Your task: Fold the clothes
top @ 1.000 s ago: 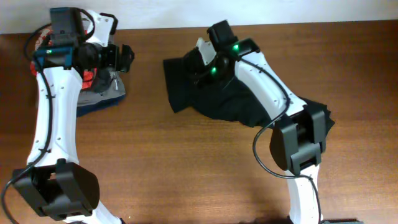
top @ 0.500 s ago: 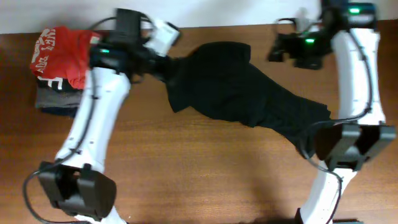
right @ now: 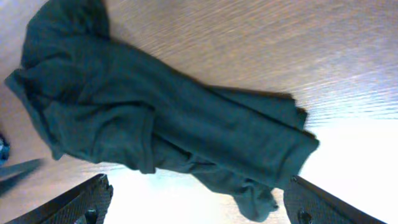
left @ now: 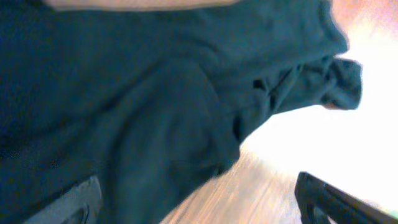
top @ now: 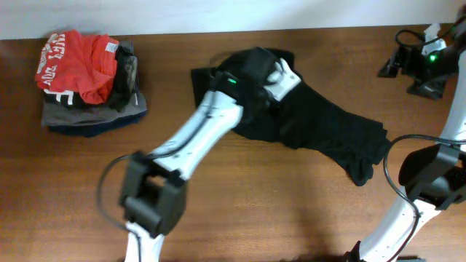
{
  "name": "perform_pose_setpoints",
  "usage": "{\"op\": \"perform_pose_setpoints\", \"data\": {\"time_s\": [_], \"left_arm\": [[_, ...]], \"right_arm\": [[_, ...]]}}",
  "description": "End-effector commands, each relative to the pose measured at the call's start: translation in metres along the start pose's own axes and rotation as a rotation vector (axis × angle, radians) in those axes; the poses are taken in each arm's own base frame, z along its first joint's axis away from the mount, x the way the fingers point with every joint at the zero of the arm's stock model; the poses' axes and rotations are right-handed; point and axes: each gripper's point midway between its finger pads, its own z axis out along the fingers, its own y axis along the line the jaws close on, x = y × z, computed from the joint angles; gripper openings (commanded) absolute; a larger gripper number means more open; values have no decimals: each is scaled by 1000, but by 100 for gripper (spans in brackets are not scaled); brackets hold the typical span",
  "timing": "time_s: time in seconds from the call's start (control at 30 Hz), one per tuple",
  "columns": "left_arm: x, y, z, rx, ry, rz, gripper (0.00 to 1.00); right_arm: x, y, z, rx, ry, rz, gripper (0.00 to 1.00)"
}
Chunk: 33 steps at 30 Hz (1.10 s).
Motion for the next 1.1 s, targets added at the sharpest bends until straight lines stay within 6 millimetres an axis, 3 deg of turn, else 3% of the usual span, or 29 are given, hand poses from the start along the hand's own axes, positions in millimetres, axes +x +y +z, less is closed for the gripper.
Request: {"op": "perform_pose_setpoints", "data": {"time_s": [0.0, 0.27, 0.5, 0.63, 0.73, 0.87, 1.07], "left_arm": [[10, -9, 34, -52, 43, -94, 99], [7, -14, 72, -213, 1, -177, 97], [7, 13, 85, -515, -45, -122, 94], [12, 16, 94, -533, -43, -118, 89], [13, 17, 97, -532, -42, -118, 72], [12, 17, 97, -531, -46, -118, 42], [14, 17, 99, -529, -39, -118, 17]], "right_arm": [[0, -5, -11, 26, -25, -6, 93], [-1, -6, -10, 26, -27, -8, 93], [-1, -5, -10, 25, -26, -9, 93], [-1, -5, -10, 25, -28, -10, 93], [-2, -5, -10, 26, -32, -12, 93], [-3, -5, -10, 26, -34, -12, 93], [-2, -5, -10, 26, -32, -12, 93]]}}
